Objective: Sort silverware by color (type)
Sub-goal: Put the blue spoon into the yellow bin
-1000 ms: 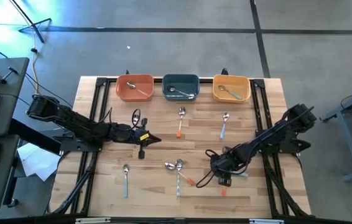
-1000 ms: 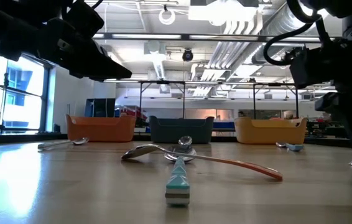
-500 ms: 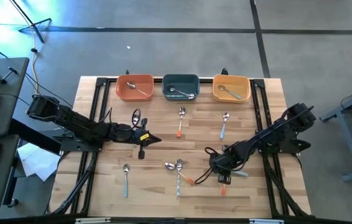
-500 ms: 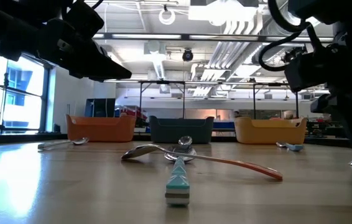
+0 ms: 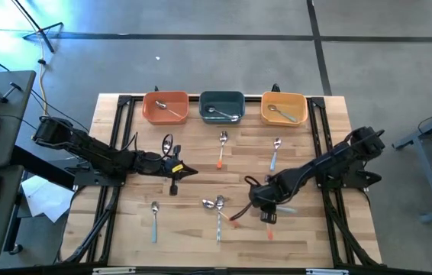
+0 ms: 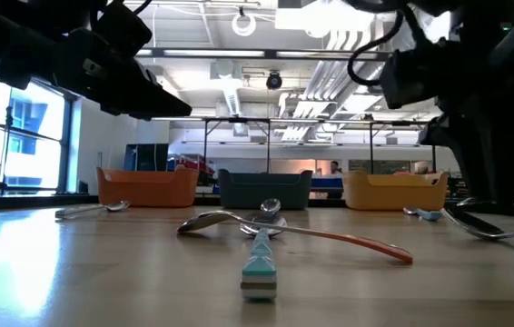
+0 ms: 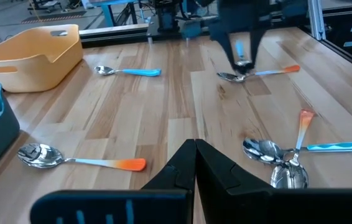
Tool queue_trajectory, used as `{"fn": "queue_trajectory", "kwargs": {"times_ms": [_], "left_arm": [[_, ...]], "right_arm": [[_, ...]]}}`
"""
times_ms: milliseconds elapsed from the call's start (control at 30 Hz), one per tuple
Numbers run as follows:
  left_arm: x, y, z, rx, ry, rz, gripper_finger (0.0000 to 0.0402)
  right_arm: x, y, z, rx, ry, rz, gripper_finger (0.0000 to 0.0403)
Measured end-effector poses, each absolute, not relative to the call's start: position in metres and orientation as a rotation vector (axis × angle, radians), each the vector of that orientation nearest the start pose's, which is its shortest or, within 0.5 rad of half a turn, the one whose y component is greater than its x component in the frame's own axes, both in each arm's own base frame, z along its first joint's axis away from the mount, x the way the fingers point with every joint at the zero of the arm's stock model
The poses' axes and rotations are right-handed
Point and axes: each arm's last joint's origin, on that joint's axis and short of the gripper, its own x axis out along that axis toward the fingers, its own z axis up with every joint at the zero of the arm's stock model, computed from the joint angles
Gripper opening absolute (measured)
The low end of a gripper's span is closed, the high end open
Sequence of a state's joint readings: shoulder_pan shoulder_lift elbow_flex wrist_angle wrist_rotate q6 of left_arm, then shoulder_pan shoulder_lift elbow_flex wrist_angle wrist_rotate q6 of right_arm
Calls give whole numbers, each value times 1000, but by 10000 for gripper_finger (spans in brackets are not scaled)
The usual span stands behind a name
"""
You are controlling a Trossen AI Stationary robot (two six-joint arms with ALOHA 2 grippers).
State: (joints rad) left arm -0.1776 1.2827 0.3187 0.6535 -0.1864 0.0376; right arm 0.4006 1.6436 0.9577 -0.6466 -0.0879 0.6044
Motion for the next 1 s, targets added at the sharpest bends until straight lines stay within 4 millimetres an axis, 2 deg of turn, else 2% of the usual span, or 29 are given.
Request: {"fn": "queue_trajectory", "kwargs": {"times_ms": [133, 267, 500, 667, 800, 1000], "left_arm": [[223, -35, 160, 94, 307, 3, 0], [223, -35, 160, 92, 307, 3, 0], [223, -35, 160, 90, 308, 4, 0], [223, -35, 160, 87, 310, 4, 0], [223, -34, 160, 87, 309, 5, 0], [223, -34, 160, 88, 309, 10, 0]], "right_arm": [[269, 107, 176, 276, 1440, -27, 112], [271, 91, 190, 203, 1512, -66, 111], [276, 36, 208, 53, 1567, -107, 111], [270, -26, 227, -19, 1518, -187, 111], [260, -86, 240, -63, 1494, -269, 111], [238, -178, 236, -89, 1405, -380, 111]]}}
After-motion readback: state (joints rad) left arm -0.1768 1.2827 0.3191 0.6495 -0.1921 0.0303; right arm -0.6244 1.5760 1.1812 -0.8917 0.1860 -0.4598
